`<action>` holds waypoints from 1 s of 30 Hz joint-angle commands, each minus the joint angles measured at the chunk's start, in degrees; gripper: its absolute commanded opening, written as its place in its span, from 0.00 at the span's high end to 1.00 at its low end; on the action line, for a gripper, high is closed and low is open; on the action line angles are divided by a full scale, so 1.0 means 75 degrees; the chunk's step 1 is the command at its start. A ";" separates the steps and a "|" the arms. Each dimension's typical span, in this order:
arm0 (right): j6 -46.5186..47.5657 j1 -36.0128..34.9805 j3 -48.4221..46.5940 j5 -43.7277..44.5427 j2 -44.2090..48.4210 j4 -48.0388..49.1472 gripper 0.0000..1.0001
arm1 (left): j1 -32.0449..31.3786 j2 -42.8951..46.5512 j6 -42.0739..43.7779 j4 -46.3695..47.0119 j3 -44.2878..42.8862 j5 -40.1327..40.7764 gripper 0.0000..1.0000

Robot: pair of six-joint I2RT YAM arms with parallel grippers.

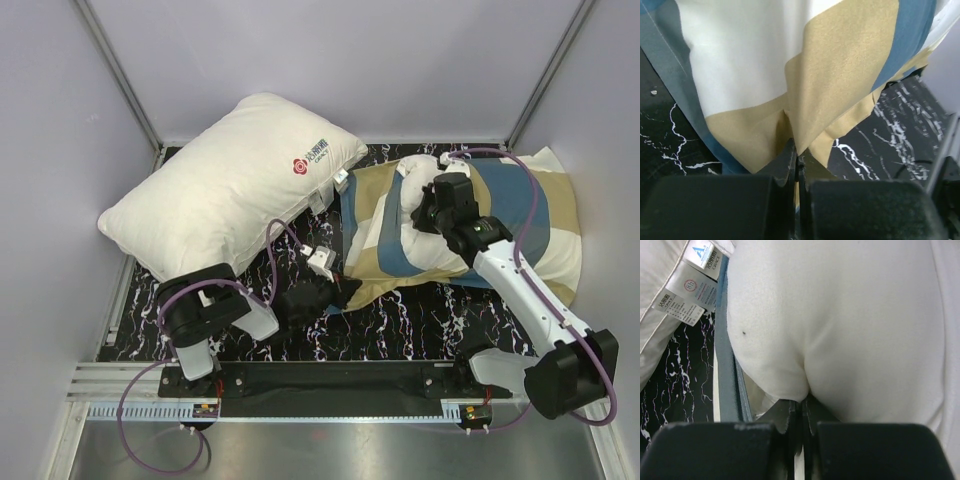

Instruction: Remove the pillowcase from the pillow

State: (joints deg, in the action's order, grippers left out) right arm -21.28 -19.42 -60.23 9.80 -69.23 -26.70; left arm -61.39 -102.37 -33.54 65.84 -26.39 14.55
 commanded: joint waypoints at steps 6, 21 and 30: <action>0.0610 0.0608 -0.1028 0.1552 0.1074 -0.0365 1.00 | 0.0567 -0.0062 -0.0813 0.0302 0.1163 0.1061 1.00; 0.0951 0.1476 -0.1182 0.1236 0.2106 -0.1327 1.00 | 0.1645 0.0264 -0.1142 0.1499 0.2487 0.0826 1.00; 0.0296 0.1511 0.0797 -0.0742 0.2820 -0.1153 1.00 | 0.1753 0.2594 -0.0463 -0.0665 0.2197 0.0323 1.00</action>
State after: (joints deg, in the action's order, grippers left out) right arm -18.31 -9.45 -59.72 5.32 -49.34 -36.75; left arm -47.20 -91.00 -42.48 67.05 -5.91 16.19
